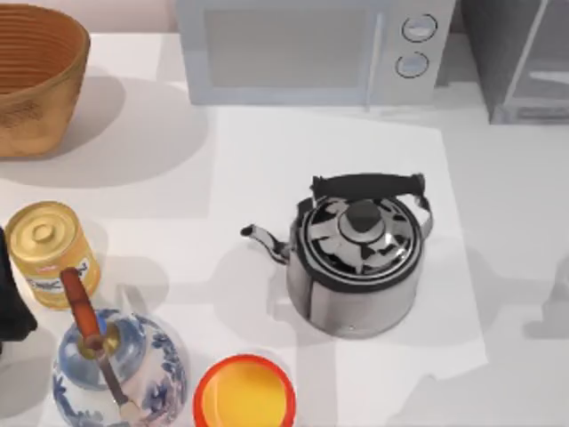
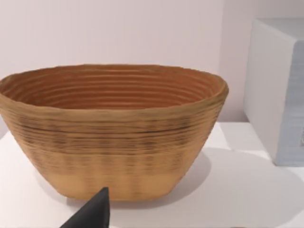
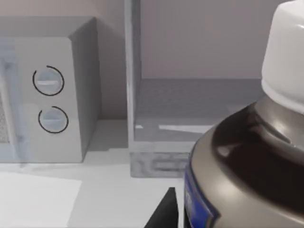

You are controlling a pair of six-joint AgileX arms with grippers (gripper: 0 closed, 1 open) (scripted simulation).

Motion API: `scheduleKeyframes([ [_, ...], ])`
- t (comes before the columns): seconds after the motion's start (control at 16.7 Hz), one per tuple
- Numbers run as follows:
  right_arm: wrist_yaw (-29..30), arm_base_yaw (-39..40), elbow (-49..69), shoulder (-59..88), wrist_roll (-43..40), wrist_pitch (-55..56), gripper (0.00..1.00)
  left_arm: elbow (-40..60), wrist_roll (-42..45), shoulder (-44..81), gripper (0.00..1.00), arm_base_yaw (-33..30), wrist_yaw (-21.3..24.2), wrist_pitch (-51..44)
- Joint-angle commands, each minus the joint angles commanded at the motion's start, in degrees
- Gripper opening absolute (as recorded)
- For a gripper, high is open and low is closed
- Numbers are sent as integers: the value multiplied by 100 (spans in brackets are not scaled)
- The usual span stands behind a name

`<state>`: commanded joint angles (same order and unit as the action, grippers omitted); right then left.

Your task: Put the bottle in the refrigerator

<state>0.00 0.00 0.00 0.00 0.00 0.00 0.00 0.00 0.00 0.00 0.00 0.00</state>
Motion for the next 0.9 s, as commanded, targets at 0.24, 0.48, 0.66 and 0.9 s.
scheduleKeyframes([
  [0.24, -26, -25, 40, 83, 2, 34, 1, 0, 0, 0, 100, 0, 0, 0],
  [0.48, -159, -133, 480, 920, 0, 539, 1, 0, 0, 0, 100, 0, 0, 0],
  [0.66, -333, -283, 1074, 2161, -4, 1220, 1, 0, 0, 0, 100, 0, 0, 0],
  [0.9, -616, -550, 2087, 4354, -8, 2379, 1, 0, 0, 0, 100, 0, 0, 0],
])
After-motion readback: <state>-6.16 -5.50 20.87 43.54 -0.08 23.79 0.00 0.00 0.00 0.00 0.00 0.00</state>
